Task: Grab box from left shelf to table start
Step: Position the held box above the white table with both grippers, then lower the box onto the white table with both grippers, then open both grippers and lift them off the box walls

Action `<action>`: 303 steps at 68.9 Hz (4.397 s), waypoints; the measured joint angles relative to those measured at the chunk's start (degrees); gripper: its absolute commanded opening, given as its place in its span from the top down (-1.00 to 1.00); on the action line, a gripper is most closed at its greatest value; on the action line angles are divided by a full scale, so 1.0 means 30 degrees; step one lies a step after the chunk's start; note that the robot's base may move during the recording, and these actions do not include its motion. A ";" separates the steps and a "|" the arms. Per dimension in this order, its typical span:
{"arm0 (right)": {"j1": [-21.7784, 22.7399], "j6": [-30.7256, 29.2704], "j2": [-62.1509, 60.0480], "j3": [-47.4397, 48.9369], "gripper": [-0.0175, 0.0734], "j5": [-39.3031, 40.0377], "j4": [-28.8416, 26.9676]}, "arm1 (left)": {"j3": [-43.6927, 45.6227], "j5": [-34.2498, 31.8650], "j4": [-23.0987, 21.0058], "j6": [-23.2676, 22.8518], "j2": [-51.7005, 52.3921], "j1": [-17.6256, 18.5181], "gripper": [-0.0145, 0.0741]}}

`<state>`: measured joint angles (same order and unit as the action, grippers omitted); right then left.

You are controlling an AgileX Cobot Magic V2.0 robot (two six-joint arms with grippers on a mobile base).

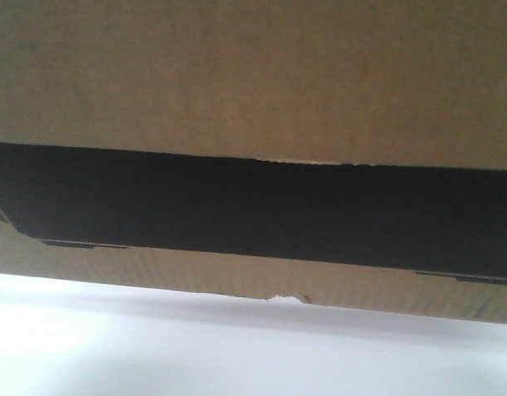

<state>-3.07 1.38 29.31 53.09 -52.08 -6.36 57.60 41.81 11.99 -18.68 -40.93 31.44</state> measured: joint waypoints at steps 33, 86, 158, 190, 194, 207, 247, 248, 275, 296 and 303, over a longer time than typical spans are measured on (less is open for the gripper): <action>-0.0045 -0.0459 0.7494 0.6417 0.49 -0.5081 -0.0391 | 0.1837 0.4810 0.0709 -0.1924 -0.1523 0.0000 0.90; -0.0010 -0.0459 1.3889 0.5336 0.49 -0.0743 0.0251 | 0.1948 0.0628 -0.0726 -0.3297 -1.0063 -0.3910 0.90; -0.0010 -0.0238 1.4099 0.3525 -0.40 0.1426 -0.0445 | 0.2569 -0.0922 -0.0407 -0.2816 -1.2236 -0.4270 -0.60; -0.0038 -0.0238 1.4018 0.3525 -0.40 0.1132 -0.0475 | 0.4197 0.1429 -0.1802 -0.2460 -1.2700 -0.4198 -0.61; -0.0038 -0.0238 1.3904 0.3573 -0.37 0.0926 -0.0466 | 0.4774 0.1812 -0.1841 -0.2160 -1.2634 -0.4198 -0.61; -0.0050 -0.0238 1.3076 0.4599 -0.31 0.0516 0.0031 | 0.6210 0.2853 -0.1841 -0.0949 -1.1851 -0.4164 -0.61; -0.0050 -0.0070 0.7415 0.5714 0.49 -0.0792 0.0850 | 0.6005 0.4530 -0.1841 0.1731 -0.3546 -0.4164 0.58; -0.0050 -0.0079 0.7245 0.5573 0.49 -0.0792 0.0850 | 0.5863 0.4530 -0.1841 0.1789 -0.3322 -0.4164 0.63; -0.0050 -0.0087 0.0398 -0.1664 0.49 0.1560 0.0850 | -0.2217 0.1876 -0.1841 0.2253 0.2966 -0.4164 0.90; -0.0050 -0.0173 -0.6429 -0.6888 0.49 0.3044 0.0850 | -0.7883 -0.2609 -0.1841 0.3135 0.8583 -0.4164 0.90; -0.0050 -0.0206 -0.8460 -0.7539 0.49 0.3414 0.0850 | -0.9261 -0.4924 -0.1841 0.3166 1.0245 -0.4164 0.90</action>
<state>-3.22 0.76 3.93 30.47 -41.84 -3.81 29.82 27.04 6.47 -9.18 -10.20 18.95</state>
